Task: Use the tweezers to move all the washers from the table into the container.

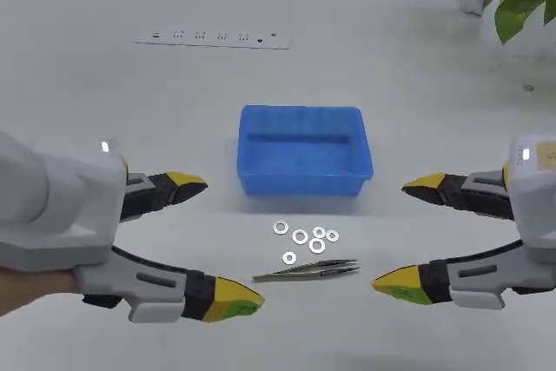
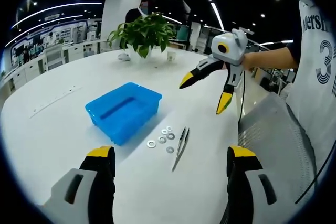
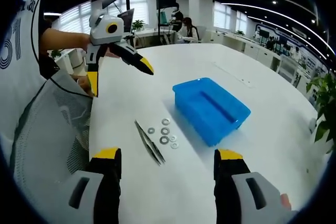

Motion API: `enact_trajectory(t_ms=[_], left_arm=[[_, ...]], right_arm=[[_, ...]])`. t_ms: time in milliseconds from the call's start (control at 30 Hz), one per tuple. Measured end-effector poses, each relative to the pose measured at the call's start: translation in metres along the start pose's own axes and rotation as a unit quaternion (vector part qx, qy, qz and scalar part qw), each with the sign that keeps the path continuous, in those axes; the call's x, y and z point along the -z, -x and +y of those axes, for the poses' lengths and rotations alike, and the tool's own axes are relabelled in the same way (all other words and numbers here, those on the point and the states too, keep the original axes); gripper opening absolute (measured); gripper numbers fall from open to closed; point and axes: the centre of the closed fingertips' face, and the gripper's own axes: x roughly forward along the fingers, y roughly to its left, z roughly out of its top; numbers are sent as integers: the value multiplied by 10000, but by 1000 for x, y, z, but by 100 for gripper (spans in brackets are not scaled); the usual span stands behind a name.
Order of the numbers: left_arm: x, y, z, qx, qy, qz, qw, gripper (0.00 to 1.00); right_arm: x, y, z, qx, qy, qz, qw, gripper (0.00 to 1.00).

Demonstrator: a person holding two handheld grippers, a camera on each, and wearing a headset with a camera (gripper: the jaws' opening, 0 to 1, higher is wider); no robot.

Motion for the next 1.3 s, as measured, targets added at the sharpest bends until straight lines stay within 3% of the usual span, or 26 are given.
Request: enact_trajectory(t_ms=[200,333,433,567,700,767,867,1033,1067,1133,1300], left_arm=[[2,-5,2,73,-11,34,10000,92],[7,-11,0,135,-98,173,9997,90],[12,-14,5,-81,-434,391,9983,86],[14,-20,5,-76,-390,377,9985,81],[19,-27,4,11,-356,472,9983,78],[27,-29,-1,160,-286,661,9973,76],[32,-33,-7,300,-443,756,9957,72],[42,-38,-9,400,-470,933,9937,65],[43,-40,-9,408,-469,940,9936,63],[36,-45,-7,373,-335,742,9960,56],[41,-53,-6,441,-475,860,9942,54]], right_arm=[[0,-8,1,-70,17,-29,10000,73],[3,-15,7,-169,122,81,9997,72],[5,-18,8,-194,66,62,9998,72],[6,-22,10,-242,91,44,9997,68],[9,-27,13,-299,98,91,9995,66],[9,-31,17,-348,145,133,9992,65],[11,-35,20,-447,156,180,9987,60],[13,-45,26,-567,191,265,9979,55],[14,-47,27,-587,210,282,9977,54],[16,-52,30,-693,267,325,9967,50],[21,-62,34,-917,538,615,9924,40]])
